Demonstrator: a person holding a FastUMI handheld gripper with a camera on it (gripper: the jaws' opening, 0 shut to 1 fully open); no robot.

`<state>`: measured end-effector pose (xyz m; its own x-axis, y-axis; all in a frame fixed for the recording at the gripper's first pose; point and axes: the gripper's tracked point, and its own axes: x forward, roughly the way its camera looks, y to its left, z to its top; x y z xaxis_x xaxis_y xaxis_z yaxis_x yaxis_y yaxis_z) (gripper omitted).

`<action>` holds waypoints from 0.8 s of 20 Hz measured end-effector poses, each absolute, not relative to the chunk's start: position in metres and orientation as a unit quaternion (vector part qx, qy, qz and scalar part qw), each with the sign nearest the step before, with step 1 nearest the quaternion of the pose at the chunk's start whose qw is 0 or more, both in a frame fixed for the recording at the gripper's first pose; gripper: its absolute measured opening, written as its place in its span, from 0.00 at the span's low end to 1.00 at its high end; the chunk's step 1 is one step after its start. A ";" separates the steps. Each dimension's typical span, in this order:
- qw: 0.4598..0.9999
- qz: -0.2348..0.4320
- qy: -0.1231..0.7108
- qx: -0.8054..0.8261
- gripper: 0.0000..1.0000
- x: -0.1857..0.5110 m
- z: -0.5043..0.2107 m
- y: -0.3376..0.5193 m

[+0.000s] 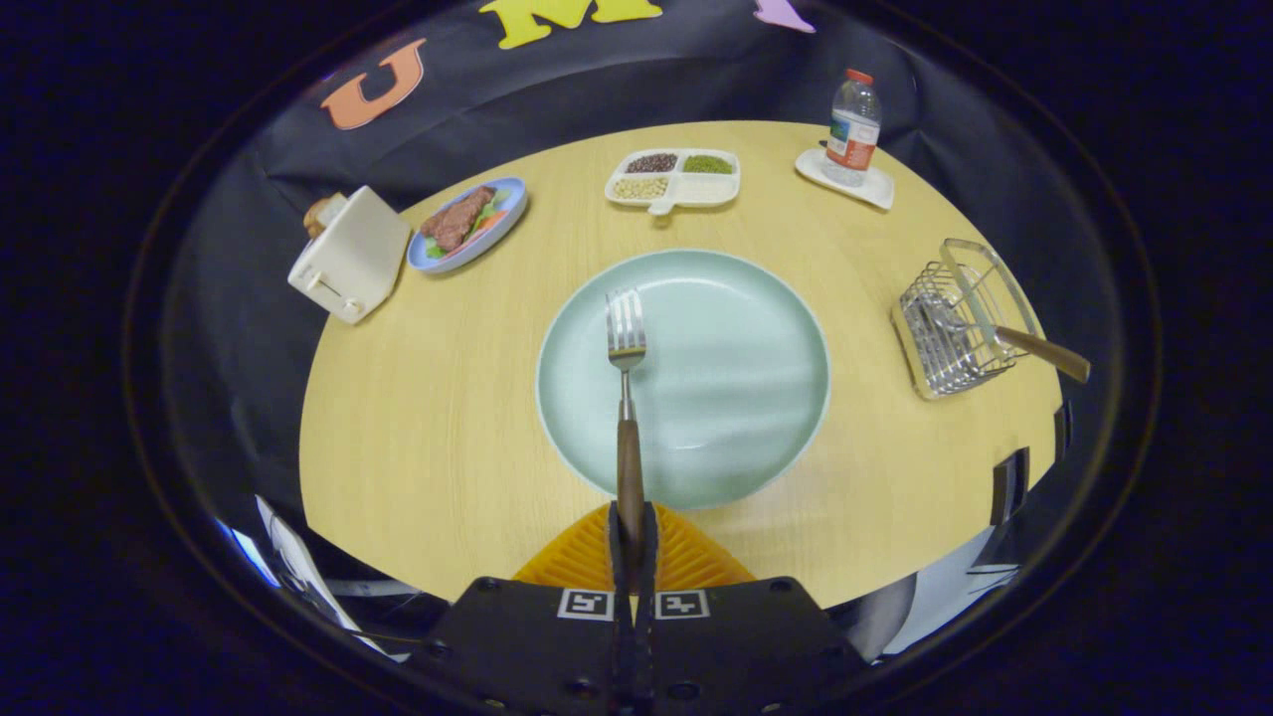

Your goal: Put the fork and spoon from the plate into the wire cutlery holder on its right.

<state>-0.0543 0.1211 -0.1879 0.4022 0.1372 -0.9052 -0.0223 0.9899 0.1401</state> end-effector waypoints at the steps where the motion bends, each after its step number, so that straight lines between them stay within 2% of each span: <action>1: 0.839 0.050 0.539 0.058 0.00 -0.053 -0.179 0.117; 16: 0.867 0.019 0.490 0.087 0.00 -0.035 -0.088 -0.010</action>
<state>-0.0355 -0.0098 -0.0881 0.5197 0.1188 -0.8460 0.0511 0.9842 0.1696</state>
